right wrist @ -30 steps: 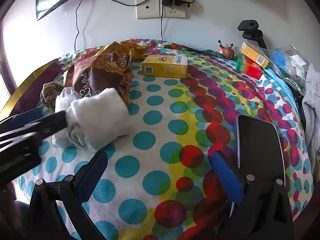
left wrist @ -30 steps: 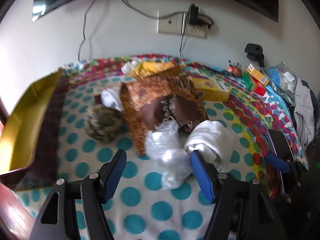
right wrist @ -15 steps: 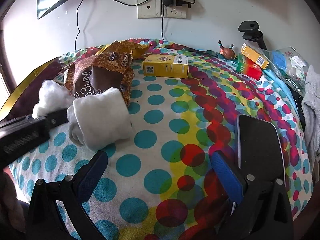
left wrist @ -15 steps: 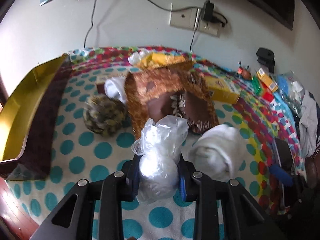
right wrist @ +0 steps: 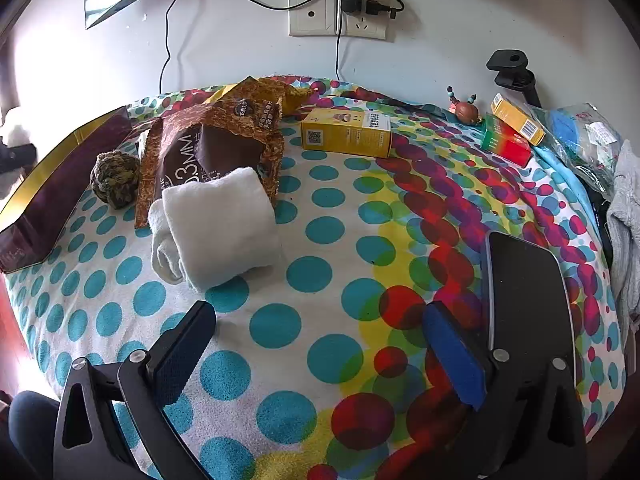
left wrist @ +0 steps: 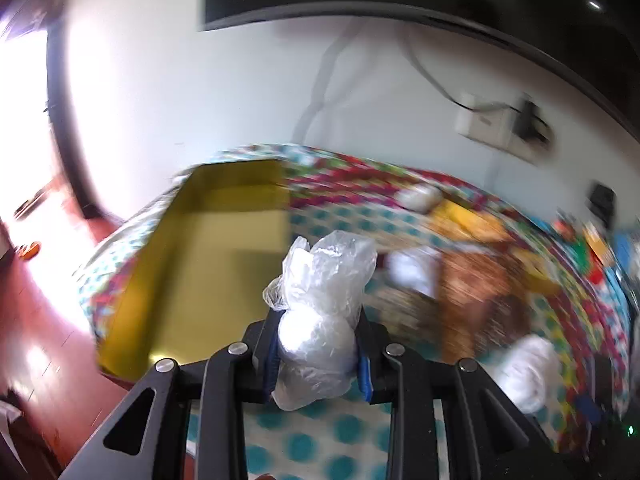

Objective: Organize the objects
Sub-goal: 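Carry the plastic bag into the gold tin with the left gripper and release it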

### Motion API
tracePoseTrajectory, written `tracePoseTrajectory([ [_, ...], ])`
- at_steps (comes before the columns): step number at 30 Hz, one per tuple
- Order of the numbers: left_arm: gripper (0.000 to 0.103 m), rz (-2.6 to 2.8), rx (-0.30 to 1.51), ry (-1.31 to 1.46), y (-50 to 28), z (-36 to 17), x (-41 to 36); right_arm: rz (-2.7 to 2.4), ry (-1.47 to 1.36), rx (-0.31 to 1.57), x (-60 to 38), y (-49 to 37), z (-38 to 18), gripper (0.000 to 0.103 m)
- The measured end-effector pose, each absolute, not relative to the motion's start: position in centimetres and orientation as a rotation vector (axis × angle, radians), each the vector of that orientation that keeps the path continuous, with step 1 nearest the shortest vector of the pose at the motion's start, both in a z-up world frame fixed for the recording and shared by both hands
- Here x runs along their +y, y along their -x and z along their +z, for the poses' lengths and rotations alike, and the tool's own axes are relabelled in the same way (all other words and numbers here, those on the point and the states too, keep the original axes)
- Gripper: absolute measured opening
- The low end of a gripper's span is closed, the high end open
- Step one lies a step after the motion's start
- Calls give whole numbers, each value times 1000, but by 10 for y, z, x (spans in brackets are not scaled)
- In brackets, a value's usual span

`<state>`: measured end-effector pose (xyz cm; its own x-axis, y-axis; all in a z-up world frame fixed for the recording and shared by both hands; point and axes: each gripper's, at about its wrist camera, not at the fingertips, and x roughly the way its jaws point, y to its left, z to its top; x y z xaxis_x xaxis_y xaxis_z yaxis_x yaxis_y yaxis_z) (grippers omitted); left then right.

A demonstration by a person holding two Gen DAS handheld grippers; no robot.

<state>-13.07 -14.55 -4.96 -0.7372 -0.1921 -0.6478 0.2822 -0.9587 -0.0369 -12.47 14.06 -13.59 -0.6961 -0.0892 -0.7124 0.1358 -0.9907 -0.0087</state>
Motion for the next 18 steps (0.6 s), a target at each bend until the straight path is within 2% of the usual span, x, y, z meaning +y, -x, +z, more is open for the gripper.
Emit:
tracePoseTrajectory([
  [7, 30, -2531, 185, -990, 137, -61, -209, -2783, -1164, 93, 140, 124, -136, 103],
  [18, 30, -2471, 166, -1063, 145, -91, -229, -2720, -1118, 79, 131, 120, -132, 103],
])
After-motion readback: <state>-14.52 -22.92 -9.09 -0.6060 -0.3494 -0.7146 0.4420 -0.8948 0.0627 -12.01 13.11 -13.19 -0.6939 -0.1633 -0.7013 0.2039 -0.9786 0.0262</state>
